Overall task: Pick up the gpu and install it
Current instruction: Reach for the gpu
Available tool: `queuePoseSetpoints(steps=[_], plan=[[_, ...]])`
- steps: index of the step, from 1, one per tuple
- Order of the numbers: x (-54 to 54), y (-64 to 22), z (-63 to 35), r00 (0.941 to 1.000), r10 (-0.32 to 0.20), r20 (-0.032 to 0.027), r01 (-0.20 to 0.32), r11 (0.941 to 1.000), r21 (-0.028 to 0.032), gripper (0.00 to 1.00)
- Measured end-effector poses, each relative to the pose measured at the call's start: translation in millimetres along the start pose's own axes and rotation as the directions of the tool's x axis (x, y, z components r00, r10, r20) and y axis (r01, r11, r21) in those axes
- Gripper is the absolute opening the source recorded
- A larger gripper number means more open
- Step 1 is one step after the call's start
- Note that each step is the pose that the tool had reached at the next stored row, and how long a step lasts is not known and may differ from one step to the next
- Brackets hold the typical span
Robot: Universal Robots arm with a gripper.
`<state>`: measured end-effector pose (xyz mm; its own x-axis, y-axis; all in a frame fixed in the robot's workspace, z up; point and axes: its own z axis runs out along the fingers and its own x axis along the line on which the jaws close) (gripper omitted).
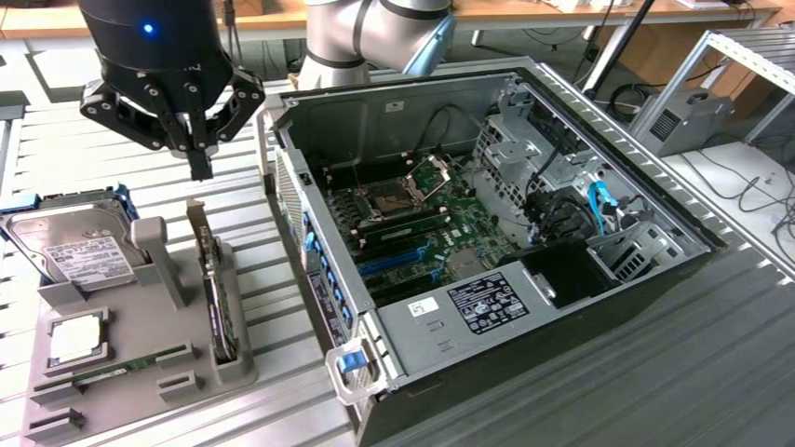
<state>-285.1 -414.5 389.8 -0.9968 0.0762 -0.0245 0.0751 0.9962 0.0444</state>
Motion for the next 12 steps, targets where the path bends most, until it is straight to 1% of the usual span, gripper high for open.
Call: queuePoseSetpoints(steps=[11,12], plan=[[6.3,-2.4,0.4,1.0,0.0,0.0,0.0,1.0,0.0,0.11],[8.2,-3.1,0.5,1.0,0.0,-0.0001,0.0,1.0,0.0,0.11]])
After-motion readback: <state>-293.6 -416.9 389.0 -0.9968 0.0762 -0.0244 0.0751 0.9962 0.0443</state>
